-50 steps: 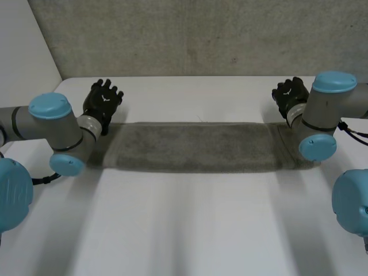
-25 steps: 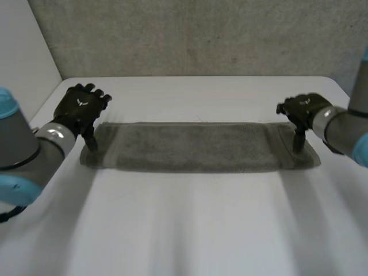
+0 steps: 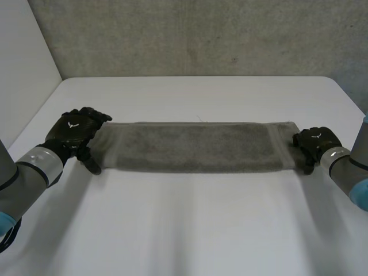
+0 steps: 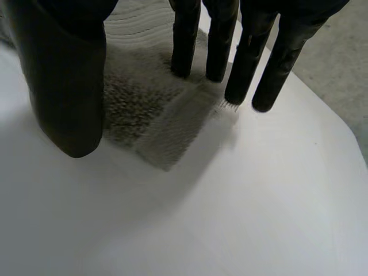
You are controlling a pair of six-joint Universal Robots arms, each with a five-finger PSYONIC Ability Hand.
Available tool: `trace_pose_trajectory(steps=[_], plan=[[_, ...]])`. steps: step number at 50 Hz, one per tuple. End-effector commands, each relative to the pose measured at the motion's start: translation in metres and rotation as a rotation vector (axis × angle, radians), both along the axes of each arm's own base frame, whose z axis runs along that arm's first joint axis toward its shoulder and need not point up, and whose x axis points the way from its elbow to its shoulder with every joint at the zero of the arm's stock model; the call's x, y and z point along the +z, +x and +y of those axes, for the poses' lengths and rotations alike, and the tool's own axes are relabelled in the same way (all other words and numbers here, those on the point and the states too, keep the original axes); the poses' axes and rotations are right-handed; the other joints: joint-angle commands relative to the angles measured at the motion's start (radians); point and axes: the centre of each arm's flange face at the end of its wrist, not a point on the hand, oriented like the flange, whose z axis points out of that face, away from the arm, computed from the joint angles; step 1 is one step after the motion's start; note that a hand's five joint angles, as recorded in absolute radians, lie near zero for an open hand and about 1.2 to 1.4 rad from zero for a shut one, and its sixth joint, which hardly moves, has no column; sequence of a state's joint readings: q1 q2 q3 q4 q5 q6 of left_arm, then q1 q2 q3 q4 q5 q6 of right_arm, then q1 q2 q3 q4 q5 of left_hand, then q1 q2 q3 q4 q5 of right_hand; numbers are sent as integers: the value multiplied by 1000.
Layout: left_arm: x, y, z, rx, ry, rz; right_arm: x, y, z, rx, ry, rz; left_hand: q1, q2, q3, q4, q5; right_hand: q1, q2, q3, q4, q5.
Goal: Fold the towel.
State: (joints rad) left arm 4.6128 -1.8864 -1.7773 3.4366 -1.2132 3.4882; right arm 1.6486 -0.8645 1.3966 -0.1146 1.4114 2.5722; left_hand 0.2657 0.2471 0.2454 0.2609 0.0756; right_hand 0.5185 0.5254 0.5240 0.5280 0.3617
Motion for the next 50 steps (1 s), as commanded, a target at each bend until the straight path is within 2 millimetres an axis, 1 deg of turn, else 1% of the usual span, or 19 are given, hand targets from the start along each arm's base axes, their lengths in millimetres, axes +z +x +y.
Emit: trace_pose_trajectory(steps=[1,3,9,17,23,25,26,28,29,30,31,33,34,36,43,44,45,46,50], plan=[[4,2,0,6,-12,1,-5,-2,-6,-7,-26,-2,-61,-42,-41,-56,-45,394,387,389,385,377],[4,2,-1,8,-12,1,-4,-5,-9,-14,-43,-1,-61,-42,-41,-56,-45,875,868,870,866,858],[4,3,0,10,-10,2,5,-23,-19,-73,-77,5,-61,-42,-41,-56,-45,878,871,872,868,860],[8,4,1,14,-20,4,59,-83,-49,-231,-238,153,-64,-45,-44,-59,-48,878,871,872,868,860],[8,4,1,14,-22,4,87,-77,-62,-223,-339,226,-64,-45,-44,-59,-48,878,871,872,868,860],[8,4,1,14,-23,5,106,-28,-56,-127,-407,170,-64,-45,-44,-59,-48,878,871,872,868,860],[8,4,1,14,-23,5,106,-28,-56,-127,-407,170,-64,-45,-44,-59,-48,878,871,872,868,860],[8,4,1,14,-23,5,115,50,-30,37,-450,78,-64,-45,-44,-59,-48,878,871,872,868,860],[8,4,1,14,-23,5,115,50,-30,38,-450,78,-64,-45,-44,-59,-48,878,871,872,868,860],[8,4,1,14,-23,5,115,85,-14,115,-461,48,-64,-45,-44,-59,-48,878,871,872,868,860],[8,4,1,14,-23,5,115,85,-14,115,-461,48,-64,-45,-44,-59,-48,878,871,872,868,860],[9,4,0,14,-25,5,103,147,24,276,-454,11,-64,-45,-44,-59,-48,878,871,872,868,860],[9,4,0,14,-25,5,103,148,25,277,-454,11,-64,-45,-44,-59,-48,878,871,872,868,860],[9,4,0,14,-26,5,79,205,71,443,-427,-7,-64,-45,-44,-59,-48,878,871,872,868,860],[10,4,0,14,-29,5,17,263,125,626,-344,4,-64,-45,-44,-59,-48,853,846,847,843,835],[10,4,0,14,-31,5,2,268,129,644,-327,34,-64,-45,-44,-59,-48,204,197,199,195,187],[10,4,0,14,-31,5,2,268,129,644,-327,35,-64,-45,-44,-59,-48,198,191,192,188,180],[9,4,-1,16,-35,6,-9,269,133,666,-310,79,-64,-45,-44,-59,-48,-344,-351,-349,-353,-362],[9,4,-1,16,-40,6,-7,268,134,687,-306,132,-64,-45,-44,-59,-48,-344,-351,-349,-353,-362]])
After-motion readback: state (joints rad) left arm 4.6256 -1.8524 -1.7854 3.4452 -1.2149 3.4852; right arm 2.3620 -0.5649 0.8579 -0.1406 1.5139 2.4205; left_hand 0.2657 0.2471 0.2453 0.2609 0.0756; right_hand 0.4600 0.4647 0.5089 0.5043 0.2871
